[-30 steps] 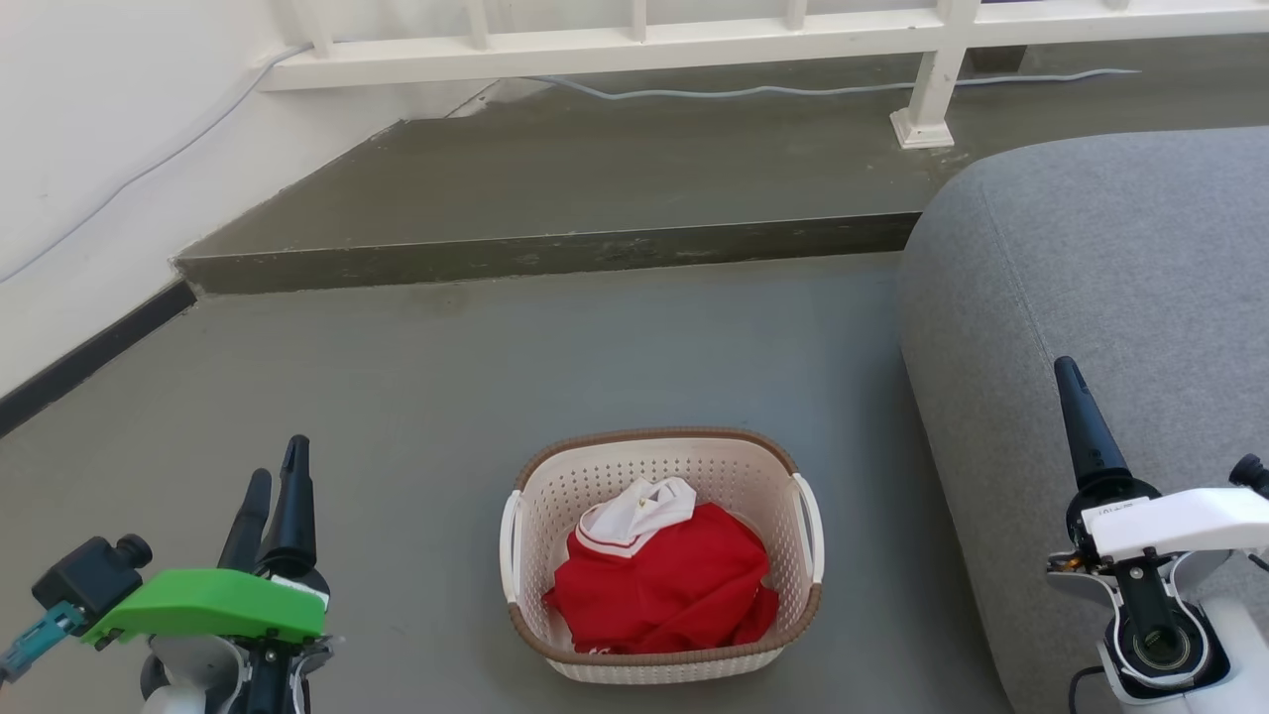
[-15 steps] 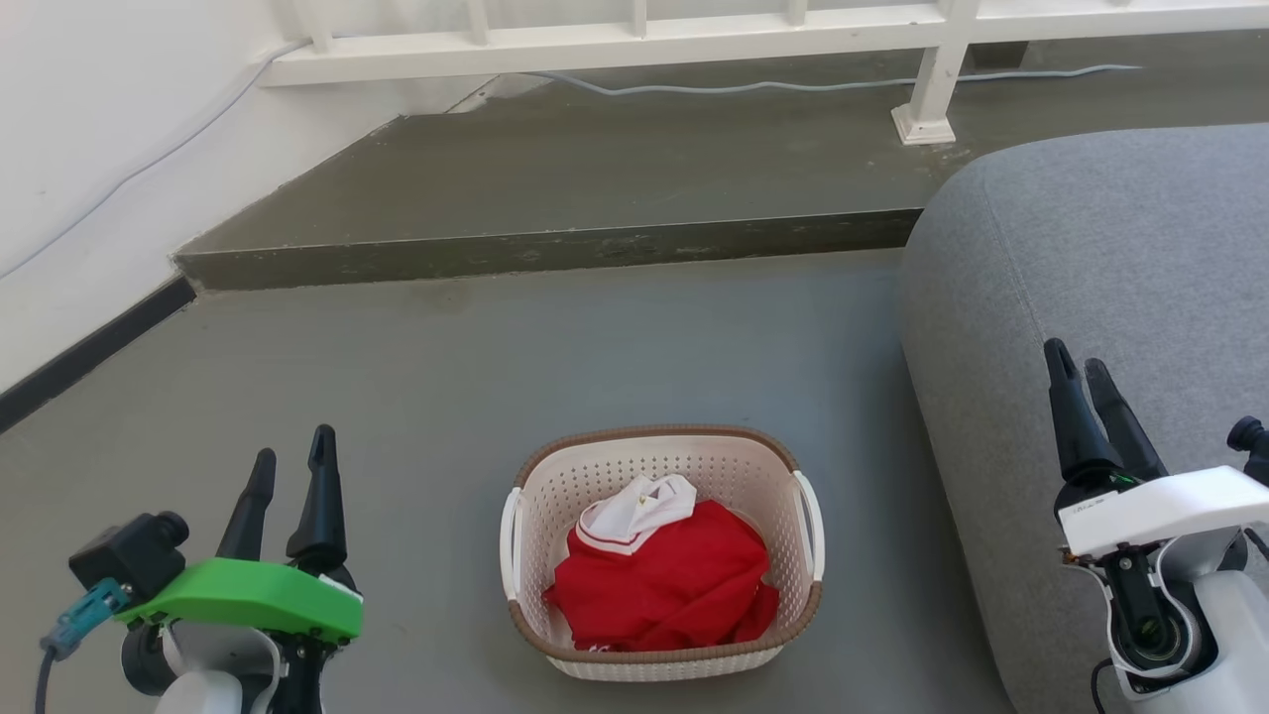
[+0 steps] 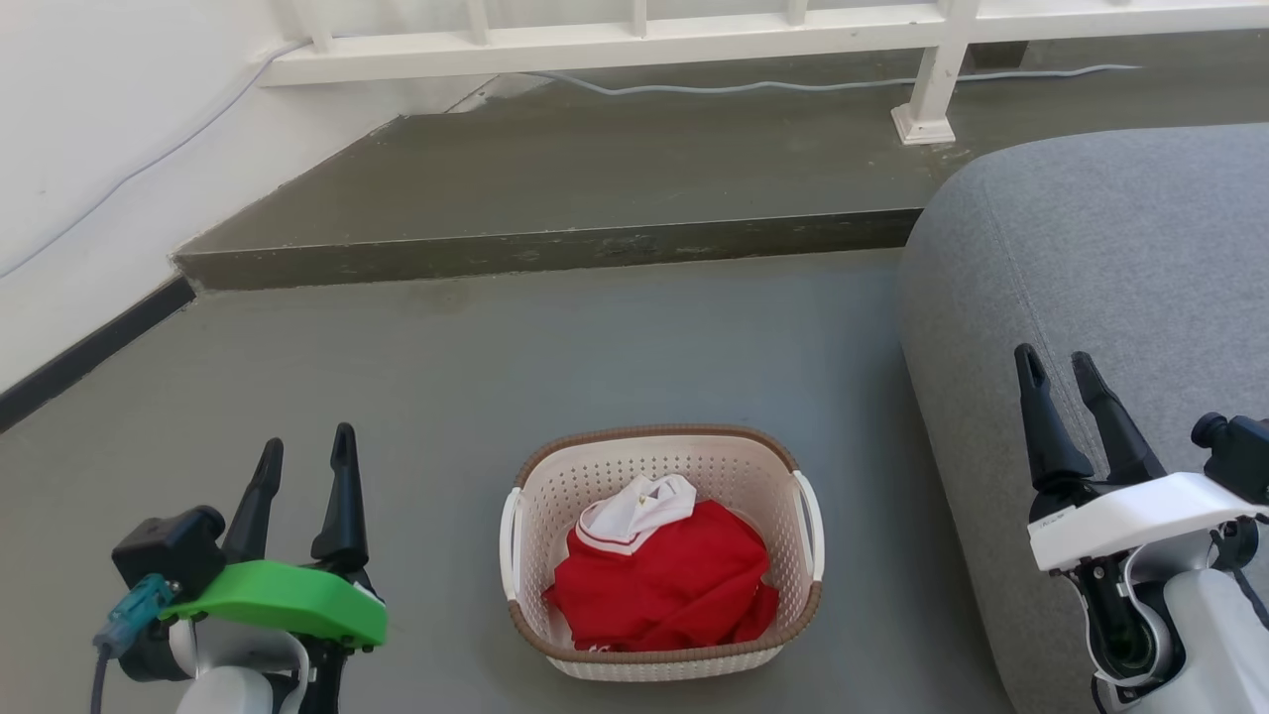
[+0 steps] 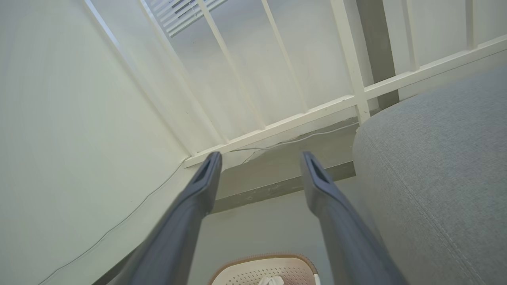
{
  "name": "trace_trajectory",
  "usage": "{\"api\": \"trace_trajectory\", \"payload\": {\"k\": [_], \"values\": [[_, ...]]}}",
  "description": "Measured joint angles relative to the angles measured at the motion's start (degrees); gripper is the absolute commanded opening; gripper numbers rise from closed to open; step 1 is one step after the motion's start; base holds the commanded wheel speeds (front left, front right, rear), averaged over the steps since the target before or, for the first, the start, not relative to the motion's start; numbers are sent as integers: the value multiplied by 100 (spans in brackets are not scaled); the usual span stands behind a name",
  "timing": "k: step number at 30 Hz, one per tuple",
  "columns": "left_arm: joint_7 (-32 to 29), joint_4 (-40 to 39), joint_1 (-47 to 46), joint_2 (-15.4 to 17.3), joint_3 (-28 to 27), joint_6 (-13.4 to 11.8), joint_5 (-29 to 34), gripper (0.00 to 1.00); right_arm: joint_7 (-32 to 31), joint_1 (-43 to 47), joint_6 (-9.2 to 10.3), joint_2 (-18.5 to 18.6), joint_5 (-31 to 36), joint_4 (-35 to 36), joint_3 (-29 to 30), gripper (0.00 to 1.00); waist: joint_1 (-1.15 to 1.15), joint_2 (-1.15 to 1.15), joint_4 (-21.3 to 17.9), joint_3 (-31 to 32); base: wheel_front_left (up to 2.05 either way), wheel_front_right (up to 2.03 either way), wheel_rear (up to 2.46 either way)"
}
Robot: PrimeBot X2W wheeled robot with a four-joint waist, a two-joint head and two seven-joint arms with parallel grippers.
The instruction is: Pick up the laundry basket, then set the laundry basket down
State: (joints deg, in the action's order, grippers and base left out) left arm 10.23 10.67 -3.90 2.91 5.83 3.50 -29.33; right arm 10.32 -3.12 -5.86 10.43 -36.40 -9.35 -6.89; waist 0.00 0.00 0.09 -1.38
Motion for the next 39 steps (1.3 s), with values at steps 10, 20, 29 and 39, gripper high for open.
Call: {"api": "trace_trajectory", "payload": {"k": [10, 20, 29, 39], "values": [[224, -60, -84, -5, 146, -1, 862, 100, 216, -10, 49, -15, 923, 65, -58, 100, 0, 0, -19, -16, 0, 0, 0], [402, -133, -92, -9, 180, -5, 1535, 100, 391, -113, 49, -92, 1623, 158, -63, 100, 0, 0, -16, -33, 0, 0, 0], [403, -134, -114, -14, 178, -5, 1600, 100, 402, -113, 40, -147, 1692, 154, -14, 100, 0, 0, -8, -59, 0, 0, 0], [403, -132, -193, -22, 166, -4, 1600, 100, 403, -113, 11, -180, 1782, 91, 66, 100, 0, 0, -20, -107, 0, 0, 0]]}}
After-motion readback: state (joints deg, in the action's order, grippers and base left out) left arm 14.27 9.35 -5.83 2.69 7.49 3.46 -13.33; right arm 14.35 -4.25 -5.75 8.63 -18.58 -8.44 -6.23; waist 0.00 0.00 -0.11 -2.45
